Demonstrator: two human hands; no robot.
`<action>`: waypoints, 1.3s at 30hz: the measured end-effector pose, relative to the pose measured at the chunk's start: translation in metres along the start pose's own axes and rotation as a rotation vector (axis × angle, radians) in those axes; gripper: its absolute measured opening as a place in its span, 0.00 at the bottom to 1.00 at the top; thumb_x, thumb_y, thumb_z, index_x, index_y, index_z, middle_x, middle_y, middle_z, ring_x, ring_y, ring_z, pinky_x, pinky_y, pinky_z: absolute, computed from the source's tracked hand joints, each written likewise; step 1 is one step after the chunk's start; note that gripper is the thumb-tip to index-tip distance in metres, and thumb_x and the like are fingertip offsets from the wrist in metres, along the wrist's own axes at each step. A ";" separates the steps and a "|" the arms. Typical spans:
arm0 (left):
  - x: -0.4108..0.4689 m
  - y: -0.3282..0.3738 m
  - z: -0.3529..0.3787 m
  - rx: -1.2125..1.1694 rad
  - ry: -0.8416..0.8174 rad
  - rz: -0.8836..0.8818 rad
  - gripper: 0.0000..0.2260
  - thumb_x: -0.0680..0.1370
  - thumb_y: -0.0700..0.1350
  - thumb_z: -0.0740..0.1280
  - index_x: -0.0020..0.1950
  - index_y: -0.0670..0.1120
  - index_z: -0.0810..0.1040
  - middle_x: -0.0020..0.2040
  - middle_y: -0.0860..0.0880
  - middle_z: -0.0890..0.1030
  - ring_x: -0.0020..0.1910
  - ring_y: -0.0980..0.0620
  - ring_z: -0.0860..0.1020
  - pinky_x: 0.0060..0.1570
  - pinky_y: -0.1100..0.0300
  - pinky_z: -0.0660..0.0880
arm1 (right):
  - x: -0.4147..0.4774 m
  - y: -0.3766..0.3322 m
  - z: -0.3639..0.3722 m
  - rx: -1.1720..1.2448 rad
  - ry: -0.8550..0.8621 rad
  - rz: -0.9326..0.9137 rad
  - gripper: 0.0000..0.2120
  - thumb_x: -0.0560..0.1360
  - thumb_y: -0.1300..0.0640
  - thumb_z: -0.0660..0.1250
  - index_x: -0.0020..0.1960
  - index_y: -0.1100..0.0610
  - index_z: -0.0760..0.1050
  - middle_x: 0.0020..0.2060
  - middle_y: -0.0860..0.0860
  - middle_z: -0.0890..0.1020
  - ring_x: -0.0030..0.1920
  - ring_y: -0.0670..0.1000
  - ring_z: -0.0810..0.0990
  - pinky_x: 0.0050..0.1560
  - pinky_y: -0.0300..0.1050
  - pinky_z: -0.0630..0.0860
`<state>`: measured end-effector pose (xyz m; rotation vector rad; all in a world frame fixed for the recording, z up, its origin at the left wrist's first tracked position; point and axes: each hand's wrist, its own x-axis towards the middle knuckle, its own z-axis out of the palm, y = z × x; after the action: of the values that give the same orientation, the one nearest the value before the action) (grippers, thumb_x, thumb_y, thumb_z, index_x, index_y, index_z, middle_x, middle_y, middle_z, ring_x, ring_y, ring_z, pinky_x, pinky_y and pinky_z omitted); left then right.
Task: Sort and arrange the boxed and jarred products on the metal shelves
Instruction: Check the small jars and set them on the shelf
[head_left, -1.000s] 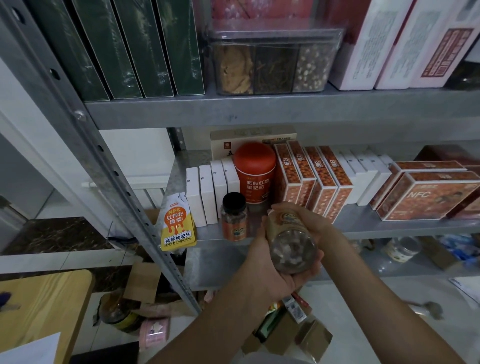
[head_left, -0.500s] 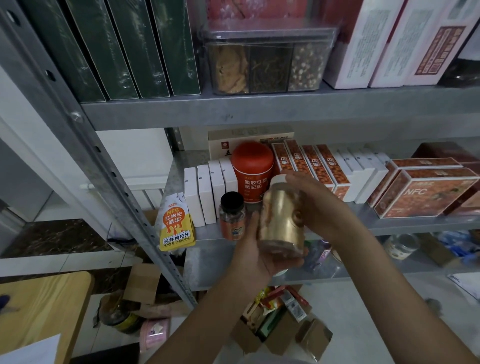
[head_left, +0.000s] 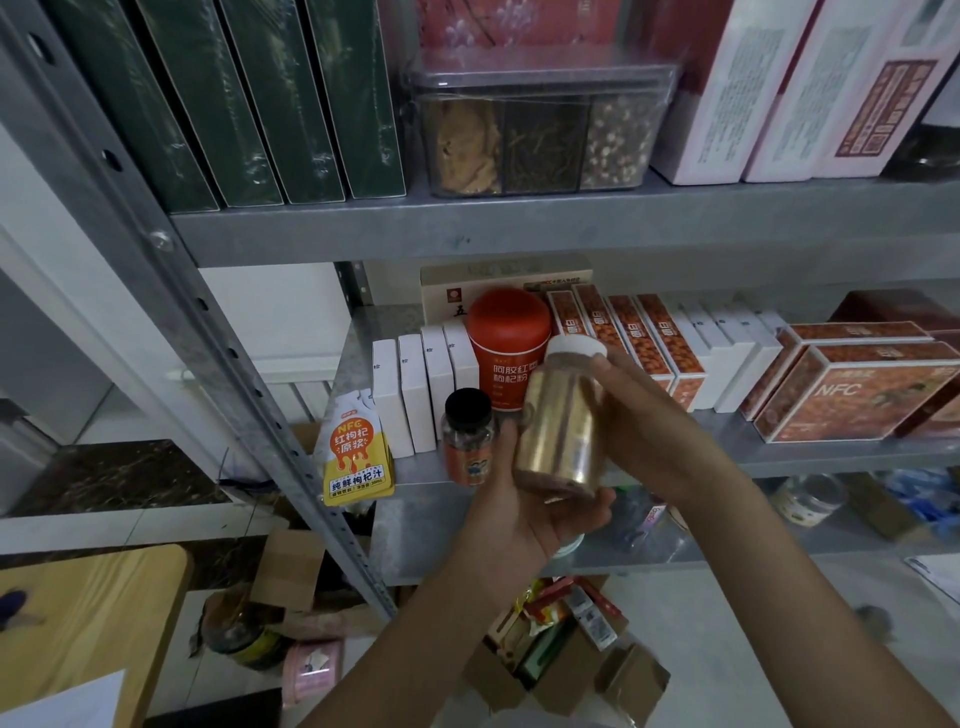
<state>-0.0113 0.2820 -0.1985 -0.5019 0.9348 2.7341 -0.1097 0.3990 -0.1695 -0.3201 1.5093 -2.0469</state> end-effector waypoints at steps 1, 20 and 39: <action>-0.002 0.002 0.001 -0.079 -0.028 -0.057 0.31 0.76 0.61 0.60 0.69 0.39 0.71 0.52 0.34 0.82 0.39 0.39 0.83 0.34 0.53 0.82 | -0.001 0.001 -0.003 0.039 -0.060 0.003 0.26 0.73 0.50 0.69 0.69 0.57 0.69 0.58 0.58 0.79 0.56 0.58 0.80 0.56 0.55 0.78; 0.006 0.007 -0.018 0.093 -0.115 -0.023 0.31 0.73 0.61 0.59 0.67 0.41 0.71 0.53 0.35 0.82 0.44 0.39 0.83 0.43 0.51 0.82 | -0.004 -0.007 -0.020 -0.053 -0.098 -0.071 0.24 0.70 0.53 0.71 0.66 0.46 0.75 0.52 0.54 0.82 0.50 0.53 0.82 0.45 0.48 0.79; 0.017 0.025 -0.052 1.788 0.227 0.811 0.37 0.74 0.64 0.63 0.76 0.44 0.63 0.72 0.44 0.68 0.71 0.46 0.67 0.67 0.45 0.70 | 0.004 -0.015 -0.005 -0.866 0.093 -0.459 0.27 0.66 0.62 0.78 0.59 0.44 0.73 0.55 0.39 0.77 0.54 0.38 0.76 0.48 0.33 0.77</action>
<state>-0.0218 0.2312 -0.2300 0.0169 3.3144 1.0188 -0.1202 0.4032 -0.1582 -0.9831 2.5069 -1.5886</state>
